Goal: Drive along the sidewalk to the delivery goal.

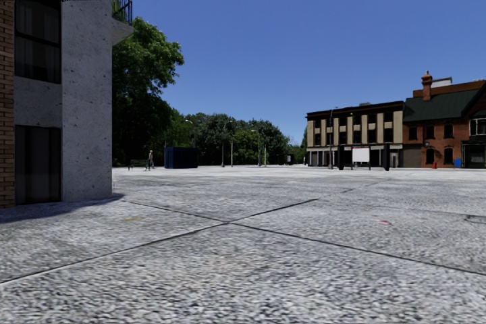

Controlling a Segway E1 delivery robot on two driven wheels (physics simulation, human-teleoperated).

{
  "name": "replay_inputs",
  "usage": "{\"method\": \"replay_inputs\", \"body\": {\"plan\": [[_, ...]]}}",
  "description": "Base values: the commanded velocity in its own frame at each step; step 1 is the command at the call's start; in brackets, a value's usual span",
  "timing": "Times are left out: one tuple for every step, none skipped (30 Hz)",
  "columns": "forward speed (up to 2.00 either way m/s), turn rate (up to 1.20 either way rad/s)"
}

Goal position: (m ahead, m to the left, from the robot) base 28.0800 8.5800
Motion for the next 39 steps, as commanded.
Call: {"method": "replay_inputs", "body": {"plan": [[2.00, 0.00], [2.00, 0.00], [2.00, 0.00], [2.00, 0.00], [2.00, 0.00], [2.00, 0.00], [2.00, 0.00], [2.00, 0.00], [2.00, 0.00], [2.00, 0.00], [2.00, 0.00], [2.00, 0.00], [2.00, 0.00], [2.00, 0.00], [2.00, 0.00], [2.00, 0.00], [2.00, 0.00], [2.00, 0.00], [2.00, 0.00], [2.00, 0.00], [2.00, 0.00], [2.00, 0.00], [2.00, 0.00], [2.00, 0.00], [2.00, 0.00], [2.00, 0.00], [2.00, 0.00], [2.00, 0.00], [2.00, 0.03], [2.00, 0.13], [2.00, 0.22], [2.00, 0.34], [2.00, 0.50], [2.00, 0.61], [2.00, 0.70], [2.00, 0.73], [2.00, 0.73], [2.00, 0.73], [2.00, 0.74]]}}
